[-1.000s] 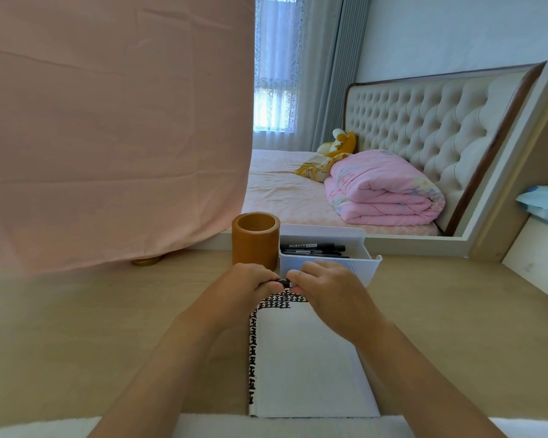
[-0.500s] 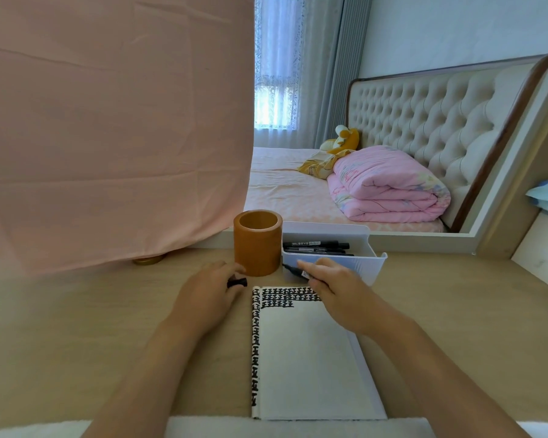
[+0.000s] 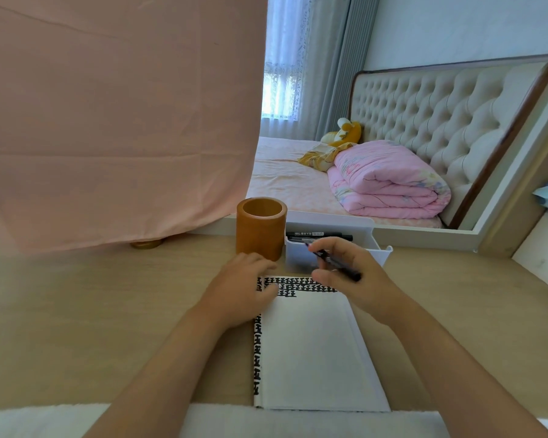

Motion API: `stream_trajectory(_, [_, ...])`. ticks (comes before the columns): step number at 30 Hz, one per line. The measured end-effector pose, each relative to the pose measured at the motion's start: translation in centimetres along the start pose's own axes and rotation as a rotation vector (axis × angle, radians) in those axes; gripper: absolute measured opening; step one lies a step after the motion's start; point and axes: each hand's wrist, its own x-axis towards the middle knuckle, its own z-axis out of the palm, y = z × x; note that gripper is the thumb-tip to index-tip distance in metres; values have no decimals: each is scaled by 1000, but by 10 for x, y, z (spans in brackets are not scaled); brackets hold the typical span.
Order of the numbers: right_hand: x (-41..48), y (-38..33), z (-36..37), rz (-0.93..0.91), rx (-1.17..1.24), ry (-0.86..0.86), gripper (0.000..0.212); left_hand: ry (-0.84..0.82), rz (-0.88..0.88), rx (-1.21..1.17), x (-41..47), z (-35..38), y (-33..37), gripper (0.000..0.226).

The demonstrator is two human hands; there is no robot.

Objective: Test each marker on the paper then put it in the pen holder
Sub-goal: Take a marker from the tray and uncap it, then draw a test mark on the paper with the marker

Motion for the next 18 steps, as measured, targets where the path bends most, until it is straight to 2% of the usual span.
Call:
stream_trajectory(2, [-1,2,4,40,29,50,6,-65,-1,20,1,5,0,54])
stream_trajectory(6, [0,13,11,148,85,108,16,-131,-10,-21,0,12,1,67])
stream_trajectory(11, [1,25,15,190,-97,141,14,-133,-9,9,0,13,0,62])
stream_trajectory(18, [2,33,19,161,-232,140,24,-110,-6,39,-1,13,2,62])
